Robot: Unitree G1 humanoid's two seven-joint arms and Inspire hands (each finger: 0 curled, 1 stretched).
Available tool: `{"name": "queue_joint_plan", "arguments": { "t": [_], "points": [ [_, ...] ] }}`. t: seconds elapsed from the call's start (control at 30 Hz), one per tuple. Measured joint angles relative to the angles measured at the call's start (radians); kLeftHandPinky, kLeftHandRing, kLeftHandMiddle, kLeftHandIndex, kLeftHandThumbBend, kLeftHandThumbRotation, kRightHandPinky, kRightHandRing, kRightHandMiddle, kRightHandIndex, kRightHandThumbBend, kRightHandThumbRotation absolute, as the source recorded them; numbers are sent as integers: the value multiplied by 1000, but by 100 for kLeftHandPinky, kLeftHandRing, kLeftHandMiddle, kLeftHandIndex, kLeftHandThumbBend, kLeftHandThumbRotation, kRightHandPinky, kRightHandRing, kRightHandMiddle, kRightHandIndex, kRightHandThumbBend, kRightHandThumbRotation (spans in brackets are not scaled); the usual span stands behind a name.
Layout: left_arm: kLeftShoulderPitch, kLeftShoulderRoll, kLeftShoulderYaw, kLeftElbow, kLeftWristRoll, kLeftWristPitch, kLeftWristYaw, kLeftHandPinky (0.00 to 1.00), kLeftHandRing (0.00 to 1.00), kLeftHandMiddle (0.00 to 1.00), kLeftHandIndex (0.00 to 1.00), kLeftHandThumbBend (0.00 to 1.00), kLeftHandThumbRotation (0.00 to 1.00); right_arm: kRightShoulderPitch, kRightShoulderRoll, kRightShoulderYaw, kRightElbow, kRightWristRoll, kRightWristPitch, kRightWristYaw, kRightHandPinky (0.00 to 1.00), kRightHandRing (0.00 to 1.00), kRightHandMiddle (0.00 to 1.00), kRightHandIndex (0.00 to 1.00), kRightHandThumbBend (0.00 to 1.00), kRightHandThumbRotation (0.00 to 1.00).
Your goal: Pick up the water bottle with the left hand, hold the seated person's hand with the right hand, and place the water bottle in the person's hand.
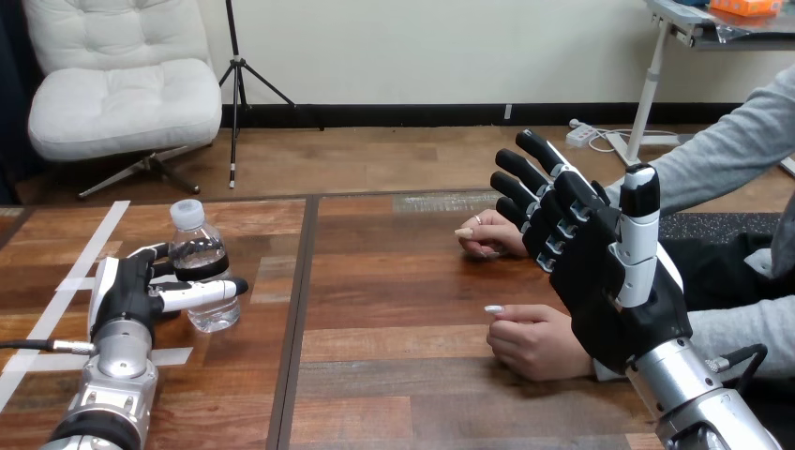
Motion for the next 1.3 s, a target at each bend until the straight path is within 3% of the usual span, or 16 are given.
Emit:
{"name": "queue_joint_plan", "arguments": {
  "t": [0.6, 0.9, 1.3],
  "points": [
    [0, 1, -18, -2, 0, 6, 2, 59, 68, 72, 75, 100, 11, 1, 0, 0, -1, 1, 0, 1, 100, 97, 95, 97, 97, 100],
    [-15, 6, -27, -5, 0, 48, -10, 55, 70, 77, 90, 100, 20, 5, 0, 0, -6, 7, 0, 3, 100, 97, 95, 97, 99, 100],
    [-32, 14, -35, -6, 17, 83, -38, 59, 74, 81, 89, 100, 25, 5, 1, 0, -7, 12, 0, 5, 100, 96, 95, 97, 98, 100]
  ]
}}
